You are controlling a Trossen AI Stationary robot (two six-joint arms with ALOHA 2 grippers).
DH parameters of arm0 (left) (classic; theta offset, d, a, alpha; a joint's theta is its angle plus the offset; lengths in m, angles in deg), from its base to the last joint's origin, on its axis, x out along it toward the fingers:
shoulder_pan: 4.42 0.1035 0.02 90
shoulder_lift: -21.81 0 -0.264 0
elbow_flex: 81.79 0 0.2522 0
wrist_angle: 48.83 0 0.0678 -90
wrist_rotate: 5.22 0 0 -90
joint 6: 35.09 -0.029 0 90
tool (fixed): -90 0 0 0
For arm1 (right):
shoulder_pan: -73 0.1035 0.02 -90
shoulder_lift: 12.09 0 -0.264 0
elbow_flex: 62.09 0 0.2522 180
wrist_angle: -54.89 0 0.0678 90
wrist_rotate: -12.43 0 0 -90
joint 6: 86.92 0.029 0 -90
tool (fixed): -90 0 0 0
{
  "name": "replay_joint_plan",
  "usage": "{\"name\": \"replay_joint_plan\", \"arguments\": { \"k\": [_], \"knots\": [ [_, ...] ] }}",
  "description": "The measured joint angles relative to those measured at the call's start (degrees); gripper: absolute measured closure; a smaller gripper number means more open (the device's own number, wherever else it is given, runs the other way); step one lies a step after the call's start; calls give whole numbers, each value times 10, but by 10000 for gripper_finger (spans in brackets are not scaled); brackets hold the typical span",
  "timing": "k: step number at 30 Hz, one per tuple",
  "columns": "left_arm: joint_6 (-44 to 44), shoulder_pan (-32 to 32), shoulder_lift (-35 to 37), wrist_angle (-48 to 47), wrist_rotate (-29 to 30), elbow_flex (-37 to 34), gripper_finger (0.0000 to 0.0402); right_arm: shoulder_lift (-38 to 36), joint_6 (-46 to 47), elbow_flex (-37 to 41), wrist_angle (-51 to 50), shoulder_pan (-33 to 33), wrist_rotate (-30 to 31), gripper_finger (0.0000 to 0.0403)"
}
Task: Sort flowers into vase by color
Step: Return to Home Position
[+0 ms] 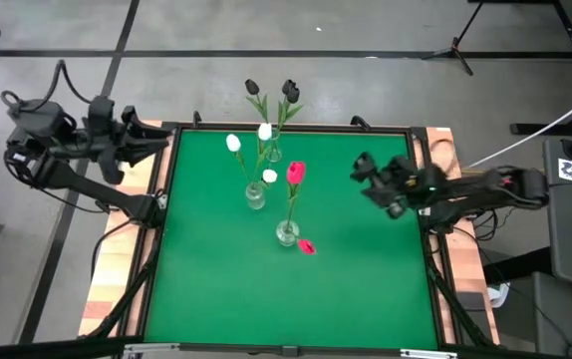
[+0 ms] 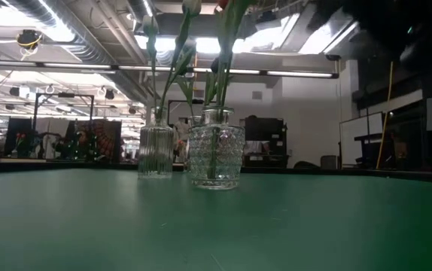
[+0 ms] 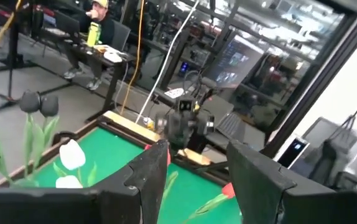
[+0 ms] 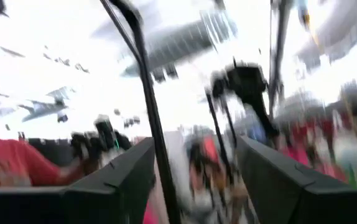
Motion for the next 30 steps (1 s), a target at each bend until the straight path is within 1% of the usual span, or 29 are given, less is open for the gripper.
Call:
{"name": "replay_joint_plan", "arguments": {
  "k": [2, 5, 8, 10, 11, 13, 15, 16, 17, 19, 20, 22, 24, 26, 27, 28, 29, 30],
  "knots": [
    [17, 0, 10, 0, -5, 0, 239, -49, -1, -8, 0, 0, 17, 176],
    [2, 0, 26, 4, -37, 0, 239, -121, -10, -21, -1, 0, 90, 176],
    [-34, 0, 37, 19, -105, 0, 239, -187, -97, -42, 0, 0, 148, 176],
    [-60, 0, 39, 49, -171, 0, 239, -224, -175, -55, -34, 0, 167, 176],
    [-77, 0, 39, 69, -215, 0, 239, -241, -214, -62, -75, 0, 178, 176],
    [-110, 0, 40, 119, -327, 0, 239, -287, -281, -75, -193, 0, 199, 176],
    [-129, 0, 40, 166, -421, 0, 239, -336, -334, -96, -362, 0, 249, 176],
    [-135, 0, 40, 182, -447, 0, 239, -357, -346, -110, -453, 0, 280, 176],
    [-137, 0, 41, 189, -460, 0, 239, -379, -351, -127, -549, 0, 307, 176],
    [-137, 0, 45, 179, -461, 0, 239, -412, -360, -164, -720, 0, 346, 176],
    [-137, 0, 47, 165, -460, 0, 239, -421, -360, -182, -781, 0, 360, 176],
    [-149, 0, 52, 137, -447, 0, 239, -433, -336, -213, -846, 0, 374, 176],
    [-172, 0, 57, 113, -428, 0, 239, -441, -319, -234, -851, 0, 365, 176],
    [-197, 0, 61, 85, -409, 0, 239, -448, -349, -252, -835, 0, 325, 176],
    [-208, 0, 65, 68, -389, 0, 239, -450, -370, -263, -839, 0, 284, 176],
    [-213, 0, 68, 52, -357, 0, 239, -453, -387, -273, -854, 0, 231, 176],
    [-214, 0, 72, 38, -313, 0, 239, -458, -397, -281, -879, 0, 176, 176],
    [-210, 0, 76, 28, -264, -2, 239, -465, -403, -288, -903, 0, 138, 176]
  ]
}}
